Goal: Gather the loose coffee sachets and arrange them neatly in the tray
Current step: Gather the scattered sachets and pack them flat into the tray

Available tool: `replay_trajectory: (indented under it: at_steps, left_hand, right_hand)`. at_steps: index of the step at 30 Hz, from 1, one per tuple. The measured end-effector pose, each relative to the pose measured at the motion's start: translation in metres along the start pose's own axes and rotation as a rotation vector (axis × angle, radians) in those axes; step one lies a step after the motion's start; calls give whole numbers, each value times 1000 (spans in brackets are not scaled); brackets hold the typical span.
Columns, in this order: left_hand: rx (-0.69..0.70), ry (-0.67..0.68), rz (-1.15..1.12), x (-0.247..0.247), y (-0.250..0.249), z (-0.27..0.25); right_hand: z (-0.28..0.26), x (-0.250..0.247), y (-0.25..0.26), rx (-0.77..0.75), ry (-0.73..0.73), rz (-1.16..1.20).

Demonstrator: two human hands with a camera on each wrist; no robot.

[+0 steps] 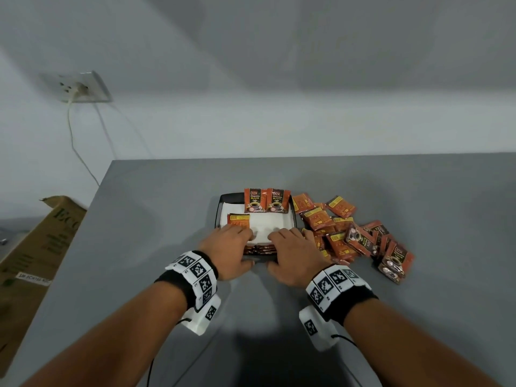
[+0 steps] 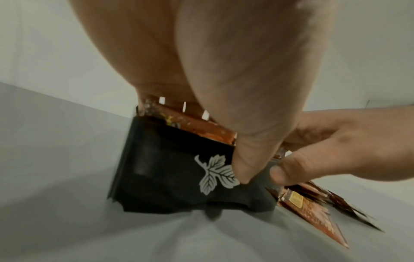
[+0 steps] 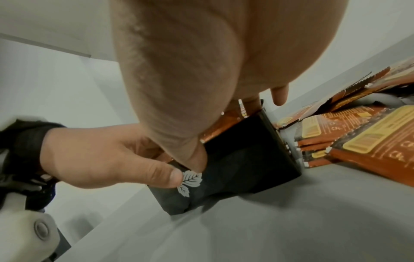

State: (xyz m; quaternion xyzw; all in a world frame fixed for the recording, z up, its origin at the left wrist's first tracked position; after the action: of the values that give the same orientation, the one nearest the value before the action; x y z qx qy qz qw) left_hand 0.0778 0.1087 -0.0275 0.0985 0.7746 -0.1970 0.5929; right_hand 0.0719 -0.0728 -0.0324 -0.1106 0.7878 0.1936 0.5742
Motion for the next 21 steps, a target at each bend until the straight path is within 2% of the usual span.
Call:
replay_trajectory:
  at_steps: [6,9,11,14,16,17,19,21]
  left_hand:
    - [-29,6,-1,-5,-3,-1]
    - [-29,-17,-13,-8,-7,-3]
    - [-34,-73,-43,-15,-16,-2]
    - [-17,-218,-194,-29,-44,2]
    - [9,-285,-299,-37,-72,9]
    - [14,-277,-346,-37,-88,14]
    - [30,-206,-401,-32,-118,28]
    - [19,-86,-387,-17,-144,46]
  right_hand:
    - [-3,-5,-6,-36,-16,32]
    - [-7,-11,-13,-46,-83,164]
    - [-8,-22,-36,52,-190,321]
    - [-18,-37,-88,290,-335,432]
    - [-30,-41,-122,450,-318,401]
    - [-34,-42,-135,503,-274,370]
    - [-38,-33,-157,592,-150,341]
    - [-39,-19,-169,602,-63,341]
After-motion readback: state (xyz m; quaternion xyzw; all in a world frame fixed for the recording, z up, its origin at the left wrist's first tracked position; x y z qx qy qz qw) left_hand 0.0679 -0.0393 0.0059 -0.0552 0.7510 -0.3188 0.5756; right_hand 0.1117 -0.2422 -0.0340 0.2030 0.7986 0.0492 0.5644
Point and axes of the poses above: each hand's wrist, its own z-axis towards the middle knuckle, its own x-axis out of the palm, y = z × x, the point moved 2 cm from there along z, towards the middle knuckle
